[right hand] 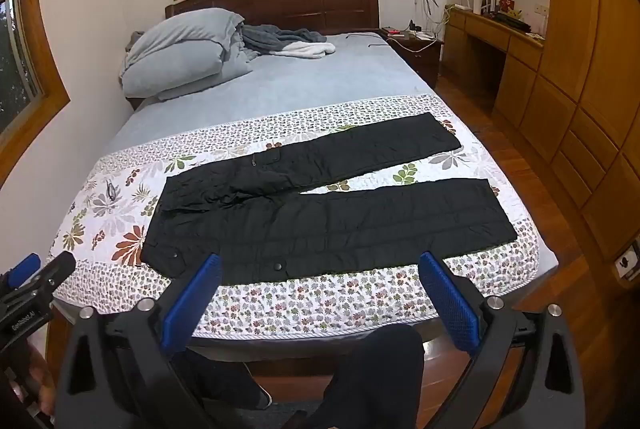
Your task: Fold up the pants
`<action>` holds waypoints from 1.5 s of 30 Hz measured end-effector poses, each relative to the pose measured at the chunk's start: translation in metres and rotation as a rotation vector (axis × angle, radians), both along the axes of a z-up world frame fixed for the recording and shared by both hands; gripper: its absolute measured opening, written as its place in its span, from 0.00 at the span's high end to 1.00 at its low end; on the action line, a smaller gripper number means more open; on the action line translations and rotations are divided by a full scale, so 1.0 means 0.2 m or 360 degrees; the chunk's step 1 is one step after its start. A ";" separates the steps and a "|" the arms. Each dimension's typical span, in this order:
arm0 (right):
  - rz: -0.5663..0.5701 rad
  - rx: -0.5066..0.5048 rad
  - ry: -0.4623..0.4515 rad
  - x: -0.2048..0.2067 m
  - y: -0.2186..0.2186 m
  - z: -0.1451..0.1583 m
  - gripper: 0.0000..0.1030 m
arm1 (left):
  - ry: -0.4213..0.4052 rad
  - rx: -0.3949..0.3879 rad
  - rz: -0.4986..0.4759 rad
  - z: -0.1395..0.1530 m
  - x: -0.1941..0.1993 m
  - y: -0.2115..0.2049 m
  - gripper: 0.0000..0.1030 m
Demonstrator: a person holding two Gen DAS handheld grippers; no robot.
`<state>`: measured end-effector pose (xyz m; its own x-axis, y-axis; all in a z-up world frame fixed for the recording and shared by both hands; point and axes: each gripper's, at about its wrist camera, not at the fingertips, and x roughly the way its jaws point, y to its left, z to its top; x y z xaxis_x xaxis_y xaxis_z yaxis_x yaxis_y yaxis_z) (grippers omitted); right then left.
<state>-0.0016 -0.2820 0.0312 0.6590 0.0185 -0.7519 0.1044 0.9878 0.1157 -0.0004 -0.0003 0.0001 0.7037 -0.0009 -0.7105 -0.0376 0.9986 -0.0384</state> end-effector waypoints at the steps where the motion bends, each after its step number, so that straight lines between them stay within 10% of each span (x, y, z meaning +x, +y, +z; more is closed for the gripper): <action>1: 0.0000 0.0001 0.0001 0.00 0.00 0.00 0.03 | 0.0003 -0.0003 0.0001 0.00 0.00 0.00 0.03; 45: -0.0002 -0.0011 0.0002 0.00 0.02 -0.01 0.03 | -0.0004 0.0022 0.0002 0.00 -0.01 -0.01 0.03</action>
<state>-0.0017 -0.2785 0.0294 0.6581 0.0125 -0.7528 0.1059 0.9884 0.1091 -0.0015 -0.0032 -0.0004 0.7054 0.0096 -0.7088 -0.0386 0.9989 -0.0249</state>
